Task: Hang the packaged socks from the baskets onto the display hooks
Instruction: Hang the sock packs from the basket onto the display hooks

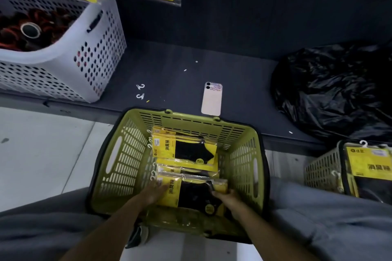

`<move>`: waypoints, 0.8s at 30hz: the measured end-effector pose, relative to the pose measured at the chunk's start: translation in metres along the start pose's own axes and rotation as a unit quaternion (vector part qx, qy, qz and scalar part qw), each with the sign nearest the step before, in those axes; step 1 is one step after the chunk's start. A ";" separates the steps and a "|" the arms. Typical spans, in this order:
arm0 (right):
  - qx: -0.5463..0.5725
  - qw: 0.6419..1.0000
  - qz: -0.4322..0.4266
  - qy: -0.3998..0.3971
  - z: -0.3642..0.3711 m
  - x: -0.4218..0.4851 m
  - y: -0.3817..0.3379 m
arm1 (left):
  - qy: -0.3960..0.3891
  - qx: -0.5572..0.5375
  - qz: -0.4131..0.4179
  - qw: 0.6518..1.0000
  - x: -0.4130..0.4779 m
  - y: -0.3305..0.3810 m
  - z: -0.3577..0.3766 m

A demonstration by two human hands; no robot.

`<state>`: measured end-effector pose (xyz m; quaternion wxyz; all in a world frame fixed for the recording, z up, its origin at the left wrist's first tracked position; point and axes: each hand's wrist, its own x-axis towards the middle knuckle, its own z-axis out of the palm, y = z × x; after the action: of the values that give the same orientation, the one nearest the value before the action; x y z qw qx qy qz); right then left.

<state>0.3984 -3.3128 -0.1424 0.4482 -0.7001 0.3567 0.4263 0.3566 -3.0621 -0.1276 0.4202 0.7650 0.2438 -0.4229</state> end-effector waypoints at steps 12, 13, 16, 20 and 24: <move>0.054 0.983 -0.154 -0.083 0.010 -0.051 -0.076 | 0.176 -0.354 -0.070 0.916 -0.010 0.034 -0.009; 0.076 0.978 -0.179 -0.076 0.008 -0.060 -0.086 | 0.221 -0.405 -0.063 0.885 -0.015 0.043 -0.012; 0.132 0.967 -0.211 -0.049 -0.004 -0.096 -0.118 | 0.315 -0.481 -0.032 0.818 -0.036 0.074 -0.031; 0.237 0.926 -0.277 -0.093 -0.015 -0.140 -0.156 | 0.209 -0.619 0.052 0.755 -0.074 0.123 -0.060; 0.340 0.866 -0.312 -0.191 -0.017 -0.184 -0.187 | 0.078 -0.655 0.237 0.713 -0.121 0.169 -0.083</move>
<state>0.4971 -3.2426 0.0909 0.8277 -0.4838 0.1497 0.2417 0.4533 -3.0825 0.0728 0.8818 0.3614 0.3025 0.0175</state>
